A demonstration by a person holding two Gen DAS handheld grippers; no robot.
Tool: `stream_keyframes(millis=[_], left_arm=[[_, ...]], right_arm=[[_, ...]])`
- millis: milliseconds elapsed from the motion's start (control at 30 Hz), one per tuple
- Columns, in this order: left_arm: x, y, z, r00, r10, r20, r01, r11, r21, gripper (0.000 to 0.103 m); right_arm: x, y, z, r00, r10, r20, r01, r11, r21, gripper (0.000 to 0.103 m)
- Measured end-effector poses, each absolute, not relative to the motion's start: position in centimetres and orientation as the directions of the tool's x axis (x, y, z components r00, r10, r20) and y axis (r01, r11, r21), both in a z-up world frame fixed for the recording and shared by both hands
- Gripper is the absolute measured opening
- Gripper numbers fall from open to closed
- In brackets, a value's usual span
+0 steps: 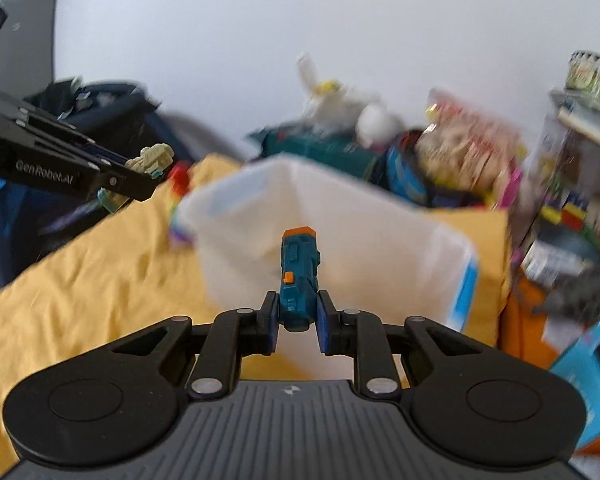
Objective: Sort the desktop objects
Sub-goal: 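Carry both held toys over the white bin and open both tools, then move both tools back to the toy pile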
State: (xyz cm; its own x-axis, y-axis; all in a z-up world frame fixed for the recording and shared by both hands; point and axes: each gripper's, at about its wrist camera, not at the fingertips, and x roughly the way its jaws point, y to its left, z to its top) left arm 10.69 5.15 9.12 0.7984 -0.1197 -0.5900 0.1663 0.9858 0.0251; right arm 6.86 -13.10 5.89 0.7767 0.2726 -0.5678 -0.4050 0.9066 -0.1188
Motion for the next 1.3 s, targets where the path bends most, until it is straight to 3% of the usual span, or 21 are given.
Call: stream_keyframes(millis=[267,333,433,533,600,667,733,800,1000,1133,1300], left_arm=[[18.4,2.2,4.1,0.721,-0.035,-0.692,0.143,0.985,0.099,0.028],[18.6,1.6,3.1,0.7,0.002,-0.714,0.138,0.981,0.139,0.039],[16.6,1.4,3.6,0.751,0.018,-0.661,0.149,0.969,0.196,0.052],[14.0,1.9,5.0,0.784,-0.006,-0.62,0.151,0.972,0.181,0.059],[11.8,2.7,5.8,0.797,-0.032,-0.604,0.147,0.979,0.143,0.069],[9.4,3.5,5.9,0.802,-0.063,-0.595,0.156,0.982,0.105,0.073],[7.2,4.0,4.9,0.787,-0.071,-0.613,0.16,0.983,0.092,0.073],[5.6,4.2,3.0,0.749,-0.06,-0.66,0.159,0.983,0.091,0.073],[1.9,3.8,-3.1,0.619,-0.081,-0.781,0.184,0.982,0.044,0.073],[1.1,3.1,-5.3,0.578,-0.082,-0.812,0.2,0.979,0.043,0.073],[0.5,2.8,-5.9,0.562,-0.18,-0.807,0.225,0.972,-0.06,0.072]], right_arm=[[13.7,-13.0,4.7,0.765,0.212,-0.608,-0.302,0.952,-0.048,0.022],[14.2,-13.0,3.8,0.747,0.204,-0.633,-0.291,0.956,-0.036,0.025],[13.9,-12.5,3.3,0.743,0.19,-0.642,-0.297,0.953,-0.062,0.034],[12.6,-12.5,4.1,0.761,0.21,-0.614,-0.32,0.945,-0.073,0.034],[11.6,-12.5,4.9,0.774,0.237,-0.587,-0.338,0.939,-0.068,0.034],[10.5,-12.5,5.6,0.779,0.277,-0.562,-0.374,0.926,-0.062,0.039],[8.6,-12.6,5.8,0.776,0.323,-0.542,-0.421,0.905,-0.062,0.047],[7.1,-12.4,5.2,0.756,0.352,-0.551,-0.461,0.885,-0.066,0.049],[3.9,-11.9,-0.6,0.625,0.38,-0.682,-0.527,0.85,-0.011,0.052],[2.6,-12.1,-3.7,0.556,0.374,-0.742,-0.528,0.849,0.032,0.052],[1.5,-12.3,-5.4,0.526,0.378,-0.762,-0.508,0.858,0.074,0.052]])
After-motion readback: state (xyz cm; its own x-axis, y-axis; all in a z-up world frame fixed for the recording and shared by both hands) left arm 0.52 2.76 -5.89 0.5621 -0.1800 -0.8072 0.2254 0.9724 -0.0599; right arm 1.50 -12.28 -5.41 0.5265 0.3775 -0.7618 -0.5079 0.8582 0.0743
